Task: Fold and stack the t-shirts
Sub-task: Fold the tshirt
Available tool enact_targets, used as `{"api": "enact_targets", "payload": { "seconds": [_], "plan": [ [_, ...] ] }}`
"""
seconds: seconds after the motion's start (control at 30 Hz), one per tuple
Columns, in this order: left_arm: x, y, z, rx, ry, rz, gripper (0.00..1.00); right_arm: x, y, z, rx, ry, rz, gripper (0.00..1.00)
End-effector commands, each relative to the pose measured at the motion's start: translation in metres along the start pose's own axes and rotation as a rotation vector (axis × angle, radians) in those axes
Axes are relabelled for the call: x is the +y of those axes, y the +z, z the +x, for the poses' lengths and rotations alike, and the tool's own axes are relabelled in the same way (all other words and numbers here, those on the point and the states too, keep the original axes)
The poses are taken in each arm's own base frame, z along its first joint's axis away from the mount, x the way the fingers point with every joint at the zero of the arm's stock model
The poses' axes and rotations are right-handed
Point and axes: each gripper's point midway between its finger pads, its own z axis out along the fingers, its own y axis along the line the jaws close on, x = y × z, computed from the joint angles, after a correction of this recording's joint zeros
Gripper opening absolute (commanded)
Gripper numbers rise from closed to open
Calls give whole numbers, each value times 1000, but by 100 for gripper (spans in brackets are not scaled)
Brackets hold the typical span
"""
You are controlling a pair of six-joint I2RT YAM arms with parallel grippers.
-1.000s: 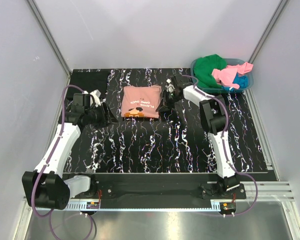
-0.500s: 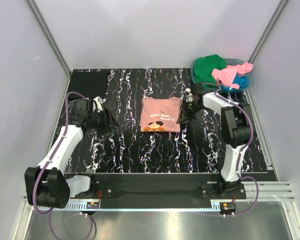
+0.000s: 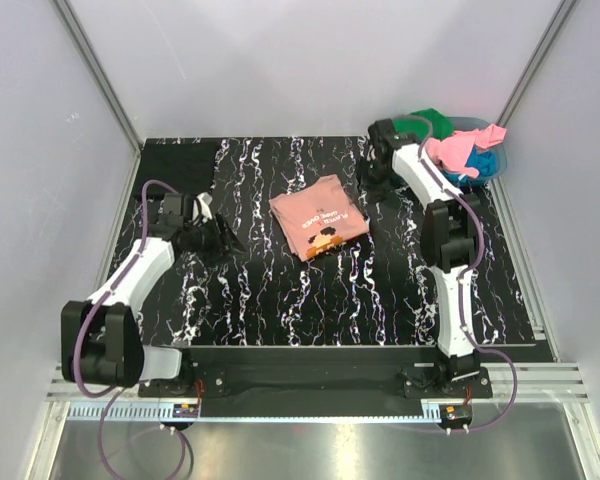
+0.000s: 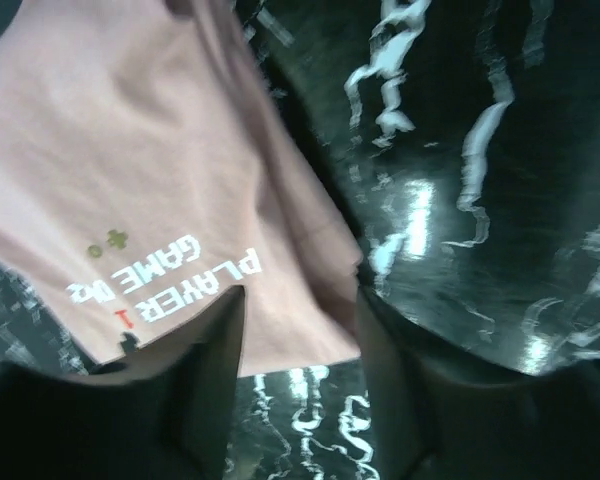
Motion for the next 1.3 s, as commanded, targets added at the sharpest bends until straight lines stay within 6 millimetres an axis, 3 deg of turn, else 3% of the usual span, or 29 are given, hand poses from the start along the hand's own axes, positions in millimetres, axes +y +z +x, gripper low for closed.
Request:
{"api": "enact_targets", "payload": {
  "seconds": [0.0, 0.03, 0.13, 0.27, 0.37, 0.5, 0.57, 0.63, 0.67, 0.73, 0.77, 0.8, 0.83, 0.9, 0.93, 1.1, 1.13, 1.23, 1.27],
  "plan": [
    [-3, 5, -19, -48, 9, 9, 57, -14, -34, -6, -24, -63, 250, 58],
    [-1, 7, -20, -50, 8, -1, 57, 2, -37, 2, -15, -111, 259, 65],
    [4, 9, -30, -86, 5, -37, 57, 32, -51, 2, -87, -236, 295, 74],
    [13, -7, -50, -212, -8, -134, 61, 103, -47, 30, -110, -401, 212, 78],
    [18, -22, -59, -270, -1, -189, 62, 142, -39, 50, -121, -482, 181, 77],
    [23, -29, -57, -288, 5, -212, 63, 167, -26, 68, -124, -555, 193, 77],
    [24, -28, -49, -270, 3, -192, 63, 170, -27, 80, -95, -578, 188, 77],
    [20, -21, -33, -217, 2, -135, 63, 179, -43, 86, -101, -547, 128, 77],
    [16, -20, -31, -211, 5, -104, 62, 177, -56, 99, -79, -510, 94, 78],
    [6, -15, -18, -158, 2, -21, 61, 189, -64, 104, -113, -471, 0, 87],
    [5, -12, -13, -139, -14, -2, 57, 182, -68, 123, -71, -472, -35, 91],
    [3, -11, -8, -125, -20, 15, 56, 185, -68, 127, -73, -478, -70, 93],
    [-4, -12, -7, -118, -18, 55, 56, 176, -60, 142, -24, -517, -80, 95],
    [-10, -15, -3, -119, -27, 94, 56, 172, -66, 149, -28, -561, -107, 100],
    [-15, -16, -2, -118, -27, 117, 56, 165, -58, 156, -25, -611, -109, 100],
    [-16, -20, 4, -112, -37, 125, 57, 172, -89, 141, -289, -768, -185, 100],
    [-16, -21, 5, -111, -38, 127, 57, 157, -81, 149, -287, -819, -164, 100],
    [-17, -21, 9, -108, -48, 142, 57, 158, -96, 143, -427, -979, -182, 100],
    [-19, -22, 9, -117, -54, 153, 58, 146, -86, 152, -414, -1039, -167, 100]
  ]
}}
